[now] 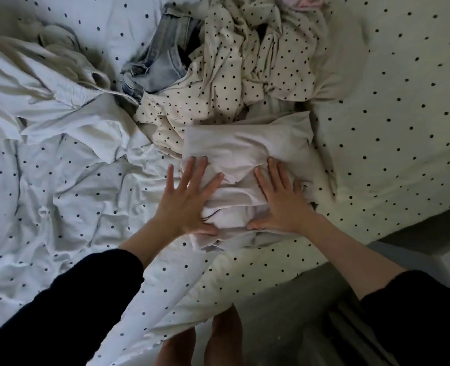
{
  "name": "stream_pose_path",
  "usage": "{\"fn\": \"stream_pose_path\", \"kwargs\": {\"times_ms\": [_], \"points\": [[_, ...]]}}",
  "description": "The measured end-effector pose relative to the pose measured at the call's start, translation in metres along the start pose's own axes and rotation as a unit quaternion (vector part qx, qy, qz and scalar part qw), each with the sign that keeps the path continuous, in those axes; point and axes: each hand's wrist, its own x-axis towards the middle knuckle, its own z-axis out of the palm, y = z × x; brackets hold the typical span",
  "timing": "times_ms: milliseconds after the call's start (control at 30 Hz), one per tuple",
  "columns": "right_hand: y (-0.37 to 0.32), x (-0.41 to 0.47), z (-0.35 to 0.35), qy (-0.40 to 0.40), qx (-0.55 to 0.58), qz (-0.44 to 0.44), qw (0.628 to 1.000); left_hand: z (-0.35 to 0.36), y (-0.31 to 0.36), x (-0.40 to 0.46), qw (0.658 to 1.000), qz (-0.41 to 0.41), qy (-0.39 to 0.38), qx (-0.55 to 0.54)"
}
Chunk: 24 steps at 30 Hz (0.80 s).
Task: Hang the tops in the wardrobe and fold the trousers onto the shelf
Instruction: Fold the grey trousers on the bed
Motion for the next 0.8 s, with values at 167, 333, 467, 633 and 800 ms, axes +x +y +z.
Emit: {"fn": "stream_pose_path", "kwargs": {"times_ms": [167,333,467,633,800], "points": [[-0.001,0.018,0.019,0.037,-0.015,0.011,0.999,0.019,0.005,0.021,1.0,0.004,-0.017,0.008],[-0.012,0.028,0.038,0.211,-0.03,0.044,0.976,0.026,0.016,0.028,0.996,-0.016,0.048,-0.068],[-0.017,0.024,0.032,0.263,-0.008,0.043,0.964,0.017,0.021,0.027,0.992,-0.03,0.071,-0.1],[-0.027,-0.002,0.004,0.222,0.049,0.032,0.973,-0.021,0.026,0.01,0.982,-0.057,0.045,-0.172],[-0.055,-0.072,0.009,0.174,0.077,0.033,0.981,-0.041,0.05,-0.053,0.978,-0.067,-0.017,-0.196]]}}
